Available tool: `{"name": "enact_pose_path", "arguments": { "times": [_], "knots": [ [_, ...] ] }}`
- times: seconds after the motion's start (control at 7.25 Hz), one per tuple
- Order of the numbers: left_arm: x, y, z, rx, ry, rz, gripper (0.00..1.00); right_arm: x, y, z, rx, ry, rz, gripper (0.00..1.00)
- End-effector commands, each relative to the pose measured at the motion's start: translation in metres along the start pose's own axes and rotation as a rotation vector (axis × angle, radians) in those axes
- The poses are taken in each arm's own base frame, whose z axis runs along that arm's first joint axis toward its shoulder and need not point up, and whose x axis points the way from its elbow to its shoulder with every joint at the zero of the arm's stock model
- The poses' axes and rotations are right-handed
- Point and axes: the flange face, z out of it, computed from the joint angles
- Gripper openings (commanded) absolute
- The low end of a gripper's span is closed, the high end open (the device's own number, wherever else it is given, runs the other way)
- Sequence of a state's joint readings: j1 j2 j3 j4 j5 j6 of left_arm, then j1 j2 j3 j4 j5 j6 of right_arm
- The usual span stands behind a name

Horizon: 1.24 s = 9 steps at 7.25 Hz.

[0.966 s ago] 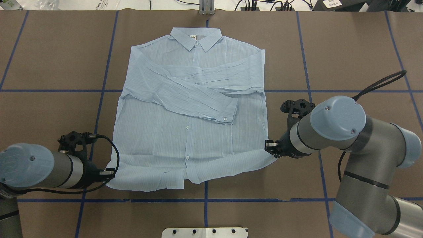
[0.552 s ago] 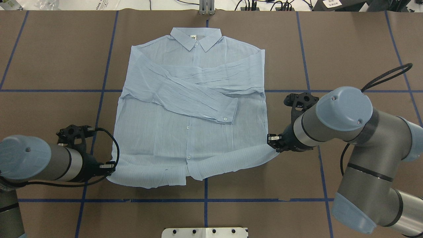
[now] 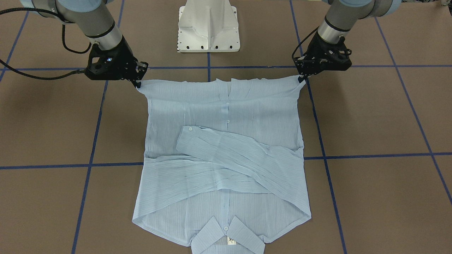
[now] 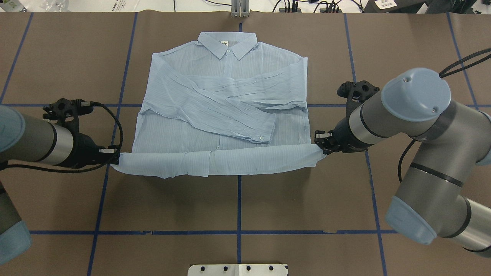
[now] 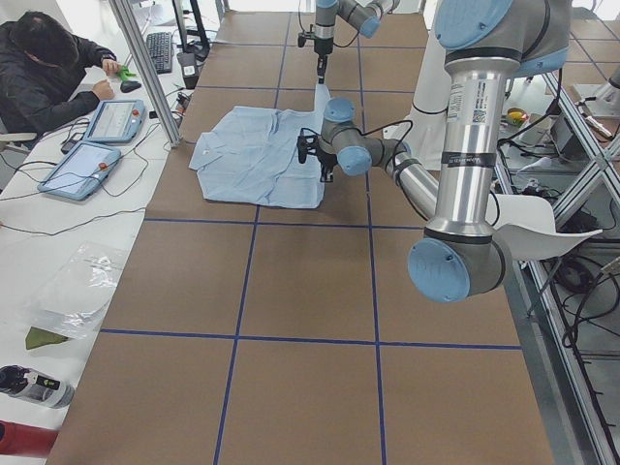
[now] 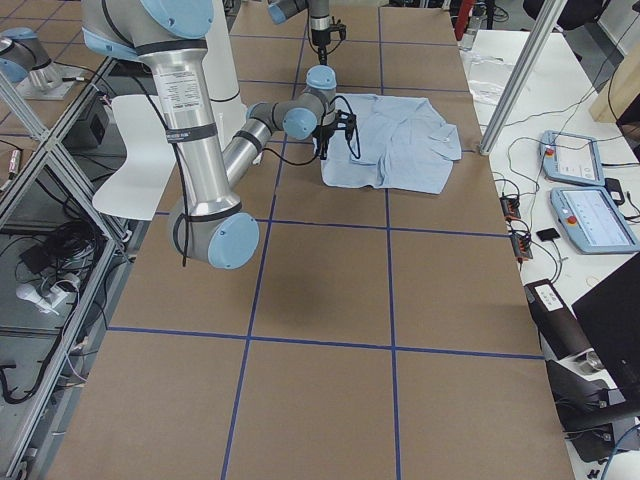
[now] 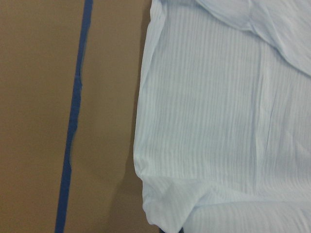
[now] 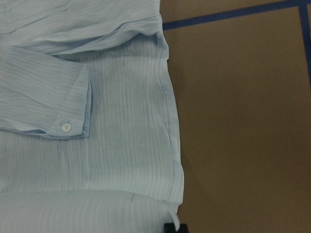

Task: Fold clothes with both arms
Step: 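Lift the hem with both grippers and fold it toward the collar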

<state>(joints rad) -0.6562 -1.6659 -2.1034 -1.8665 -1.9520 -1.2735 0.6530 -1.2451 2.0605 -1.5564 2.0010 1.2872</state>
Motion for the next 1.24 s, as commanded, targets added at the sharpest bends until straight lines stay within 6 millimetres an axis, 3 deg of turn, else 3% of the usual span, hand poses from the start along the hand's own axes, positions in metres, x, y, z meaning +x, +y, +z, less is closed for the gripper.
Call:
{"name": "enact_pose_path", "arguments": {
  "times": [0.0, 0.14, 0.41, 0.69, 0.83, 1.1],
  "knots": [
    [0.026, -0.057, 0.0, 0.038, 0.036, -0.019, 0.0, -0.012, -0.049, -0.017, 0.061, -0.016, 0.046, 0.0],
    [0.036, -0.085, 0.0, 0.066, 0.041, -0.035, 0.0, -0.018, -0.066, -0.021, 0.075, -0.021, 0.06, 0.0],
    [0.025, -0.142, -0.009, 0.131, 0.015, -0.006, 0.0, -0.024, -0.103, -0.02, 0.119, -0.05, 0.075, 0.0],
    [0.036, -0.188, 0.008, 0.149, 0.011, -0.02, 0.0, -0.032, -0.147, 0.0, 0.156, -0.077, 0.08, 0.0],
    [0.034, -0.202, 0.019, 0.161, 0.026, -0.014, 0.0, -0.043, -0.172, 0.005, 0.168, -0.07, 0.092, 0.0],
    [0.034, -0.249, 0.038, 0.189, 0.038, -0.025, 0.0, -0.065, -0.216, 0.006, 0.183, -0.063, 0.114, 0.0]
  ]
}}
